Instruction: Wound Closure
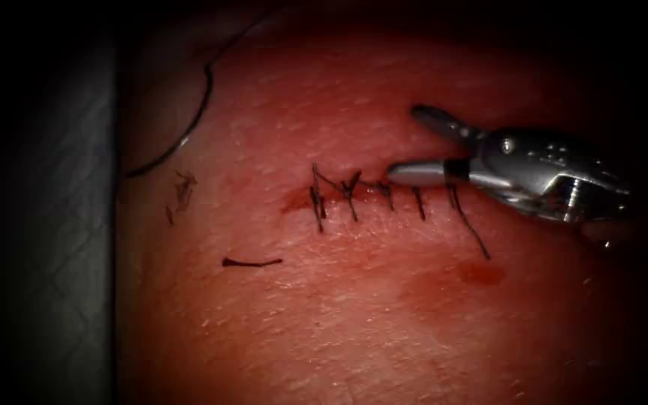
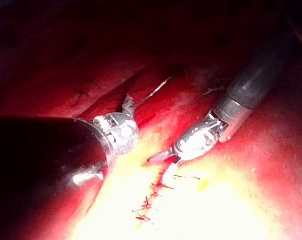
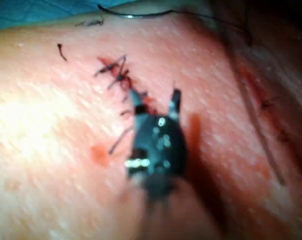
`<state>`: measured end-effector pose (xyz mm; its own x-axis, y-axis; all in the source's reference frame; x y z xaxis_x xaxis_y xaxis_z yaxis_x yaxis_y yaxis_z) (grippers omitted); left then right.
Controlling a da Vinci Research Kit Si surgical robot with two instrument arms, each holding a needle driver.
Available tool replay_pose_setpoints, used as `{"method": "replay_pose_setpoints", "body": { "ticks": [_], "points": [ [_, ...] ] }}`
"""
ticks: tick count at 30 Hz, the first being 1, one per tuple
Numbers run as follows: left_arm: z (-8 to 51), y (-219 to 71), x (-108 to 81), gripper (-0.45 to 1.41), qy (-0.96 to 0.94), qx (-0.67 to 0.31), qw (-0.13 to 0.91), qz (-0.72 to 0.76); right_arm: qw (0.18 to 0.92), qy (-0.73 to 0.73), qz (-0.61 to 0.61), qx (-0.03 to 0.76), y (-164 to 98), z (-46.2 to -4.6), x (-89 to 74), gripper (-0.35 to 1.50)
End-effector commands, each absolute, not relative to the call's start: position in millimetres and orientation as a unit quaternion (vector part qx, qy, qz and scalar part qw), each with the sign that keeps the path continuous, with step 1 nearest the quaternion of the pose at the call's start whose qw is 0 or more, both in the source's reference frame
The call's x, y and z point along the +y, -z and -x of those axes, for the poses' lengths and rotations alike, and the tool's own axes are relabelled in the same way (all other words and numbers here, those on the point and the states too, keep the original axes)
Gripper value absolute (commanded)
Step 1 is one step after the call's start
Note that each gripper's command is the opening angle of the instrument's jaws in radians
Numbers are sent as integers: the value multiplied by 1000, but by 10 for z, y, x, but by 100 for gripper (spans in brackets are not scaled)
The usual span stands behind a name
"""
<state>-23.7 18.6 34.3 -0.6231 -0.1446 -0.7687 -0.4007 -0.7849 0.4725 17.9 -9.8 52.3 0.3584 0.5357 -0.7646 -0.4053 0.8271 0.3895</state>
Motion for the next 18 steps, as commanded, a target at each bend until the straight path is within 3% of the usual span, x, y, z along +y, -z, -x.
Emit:
{"method": "replay_pose_setpoints", "body": {
  "ticks": [1,6,12,16,18],
  "points": [
    [247,-354,182,-45,-845,317,69,424,821,-289,-63,488,-526,-171,-111,132],
    [261,-394,151,-45,-858,294,62,417,817,-294,-42,495,-512,-133,-133,137],
    [317,-459,117,-45,-872,252,69,413,817,-289,-32,498,-498,-119,-172,135],
    [336,-494,102,24,-861,233,93,442,815,-291,-32,500,-495,-116,-196,135],
    [335,-501,98,49,-853,222,94,462,814,-293,-33,501,-495,-114,-208,135]
  ]
}}
